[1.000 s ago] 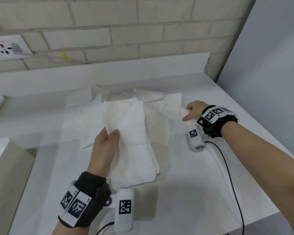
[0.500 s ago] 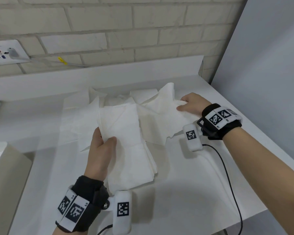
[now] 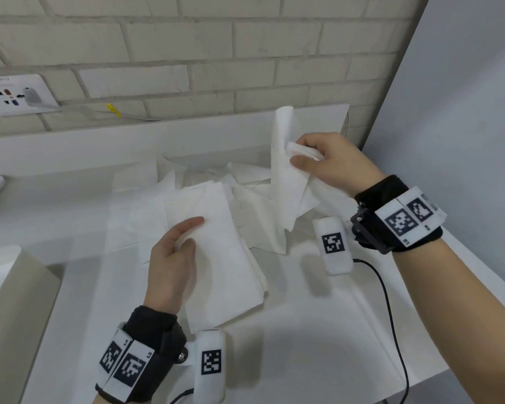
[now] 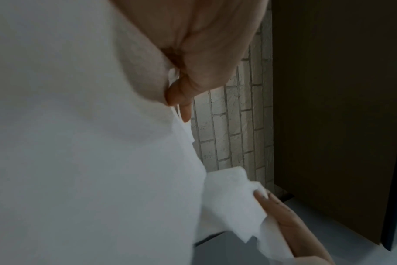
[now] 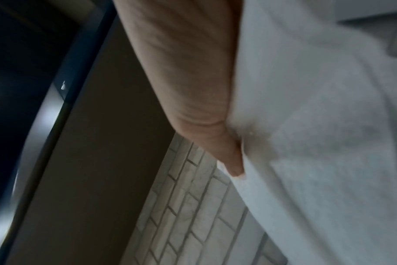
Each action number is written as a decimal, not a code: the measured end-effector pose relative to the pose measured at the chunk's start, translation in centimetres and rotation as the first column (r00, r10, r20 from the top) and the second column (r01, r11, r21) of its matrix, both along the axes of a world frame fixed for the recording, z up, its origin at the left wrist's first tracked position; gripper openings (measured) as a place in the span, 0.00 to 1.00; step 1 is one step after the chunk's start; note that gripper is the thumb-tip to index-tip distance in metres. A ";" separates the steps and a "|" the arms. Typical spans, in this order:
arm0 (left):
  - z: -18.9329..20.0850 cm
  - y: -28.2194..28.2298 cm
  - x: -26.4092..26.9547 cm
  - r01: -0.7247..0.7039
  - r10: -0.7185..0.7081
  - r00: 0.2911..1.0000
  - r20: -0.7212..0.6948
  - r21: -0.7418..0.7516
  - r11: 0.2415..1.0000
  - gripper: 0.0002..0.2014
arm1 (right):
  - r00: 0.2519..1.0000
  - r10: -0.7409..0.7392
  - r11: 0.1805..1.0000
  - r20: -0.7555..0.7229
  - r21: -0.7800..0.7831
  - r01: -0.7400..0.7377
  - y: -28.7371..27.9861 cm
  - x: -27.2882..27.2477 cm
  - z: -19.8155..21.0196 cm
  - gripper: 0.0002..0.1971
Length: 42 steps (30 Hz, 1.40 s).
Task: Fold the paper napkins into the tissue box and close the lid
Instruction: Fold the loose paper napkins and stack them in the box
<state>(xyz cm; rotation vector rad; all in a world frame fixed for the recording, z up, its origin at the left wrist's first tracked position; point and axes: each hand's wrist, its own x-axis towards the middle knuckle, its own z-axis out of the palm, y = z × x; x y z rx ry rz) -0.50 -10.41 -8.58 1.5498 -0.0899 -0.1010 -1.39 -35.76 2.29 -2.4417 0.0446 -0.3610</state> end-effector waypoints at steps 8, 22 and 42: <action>1.1 0.3 0.3 -0.045 0.044 0.998 0.049 0.016 0.999 0.12 | 0.981 0.195 0.973 -0.019 0.125 -0.191 2.2 0.7 -1.3 0.04; 3.5 -0.9 -0.2 0.282 -0.287 0.958 -0.006 -0.153 0.947 0.18 | 0.867 0.498 0.693 0.024 0.590 -0.415 6.6 0.9 -2.4 0.05; 2.9 0.7 0.5 0.015 -0.055 0.987 -0.153 -0.248 0.969 0.09 | 0.914 0.405 0.787 0.006 0.507 -0.352 5.6 1.6 -0.7 0.10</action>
